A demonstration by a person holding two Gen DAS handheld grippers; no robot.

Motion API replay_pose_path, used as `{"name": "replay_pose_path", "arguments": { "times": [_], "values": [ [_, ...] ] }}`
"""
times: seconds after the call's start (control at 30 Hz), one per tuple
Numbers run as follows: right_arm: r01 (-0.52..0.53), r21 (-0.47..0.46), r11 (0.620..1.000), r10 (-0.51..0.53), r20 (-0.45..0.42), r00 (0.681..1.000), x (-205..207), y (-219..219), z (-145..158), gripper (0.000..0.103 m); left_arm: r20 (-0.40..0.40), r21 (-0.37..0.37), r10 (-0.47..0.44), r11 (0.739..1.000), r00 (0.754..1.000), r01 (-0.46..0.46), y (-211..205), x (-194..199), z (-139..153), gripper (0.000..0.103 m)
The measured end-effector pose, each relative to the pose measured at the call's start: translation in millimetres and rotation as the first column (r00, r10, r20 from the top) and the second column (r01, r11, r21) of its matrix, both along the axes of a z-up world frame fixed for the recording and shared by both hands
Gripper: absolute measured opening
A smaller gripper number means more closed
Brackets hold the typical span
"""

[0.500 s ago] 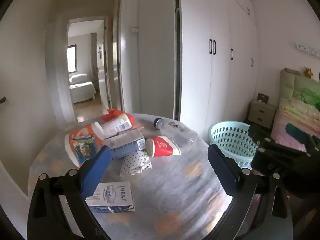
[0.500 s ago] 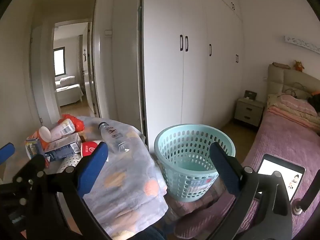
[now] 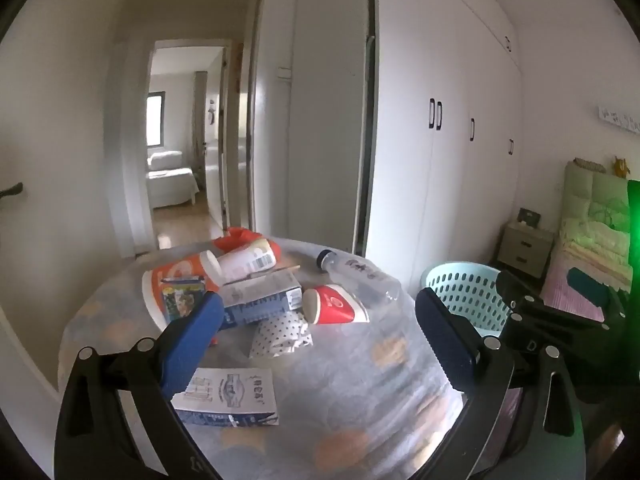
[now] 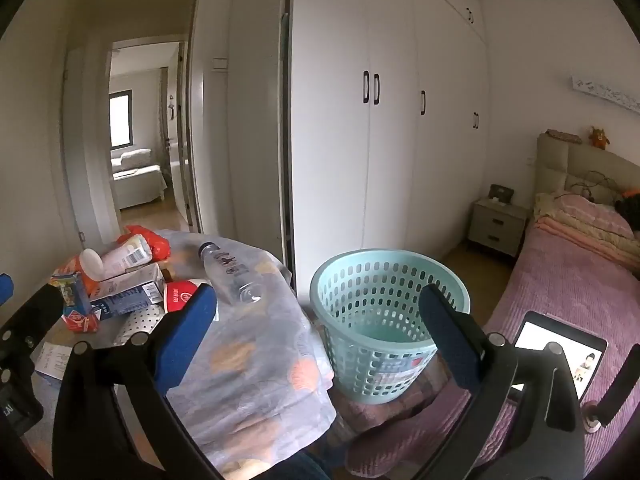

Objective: Collect trash

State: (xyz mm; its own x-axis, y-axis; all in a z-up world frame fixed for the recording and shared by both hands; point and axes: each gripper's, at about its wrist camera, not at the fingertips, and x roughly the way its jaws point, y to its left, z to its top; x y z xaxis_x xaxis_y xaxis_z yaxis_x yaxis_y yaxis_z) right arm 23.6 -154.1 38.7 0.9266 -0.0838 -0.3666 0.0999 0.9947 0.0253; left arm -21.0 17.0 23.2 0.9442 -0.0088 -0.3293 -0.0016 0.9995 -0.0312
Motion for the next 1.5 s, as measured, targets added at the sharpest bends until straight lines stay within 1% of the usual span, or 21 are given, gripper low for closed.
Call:
{"name": "replay_pose_path", "arguments": {
  "times": [0.03, 0.07, 0.2, 0.77, 1.43, 1.47, 1.5],
  "values": [
    [-0.001, 0.0, 1.0, 0.001, 0.002, 1.0, -1, 0, 0, 0.097, -0.003, -0.002, 0.0, 1.0, 1.0, 0.0, 1, 0, 1, 0.094],
    [-0.002, -0.002, 1.0, 0.002, 0.003, 1.0, -1, 1, 0, 0.097, -0.007, -0.005, 0.003, 1.0, 1.0, -0.003, 3, 5, -8, 0.094],
    [-0.007, -0.003, 1.0, 0.007, 0.005, 1.0, -3, 2, 1, 0.097, -0.006, -0.007, 0.009, 1.0, 1.0, -0.009, 4, 4, -12, 0.094],
    [0.003, -0.01, 1.0, -0.003, 0.007, 1.0, -3, 4, 1, 0.097, -0.006, -0.014, 0.012, 1.0, 1.0, -0.012, 6, 2, -12, 0.094],
    [-0.016, -0.012, 1.0, 0.016, -0.013, 1.0, 3, 14, -6, 0.096, -0.024, -0.044, 0.026, 0.999, 0.999, -0.027, 23, 2, -16, 0.094],
    [-0.021, -0.012, 1.0, 0.02, -0.017, 1.0, 5, 16, -7, 0.095, -0.029, -0.044, 0.027, 0.999, 0.999, -0.029, 26, 3, -16, 0.094],
    [-0.026, -0.011, 1.0, 0.026, -0.02, 0.999, 6, 17, -8, 0.092, -0.03, -0.039, 0.033, 0.999, 0.999, -0.034, 30, 3, -16, 0.094]
  ]
}}
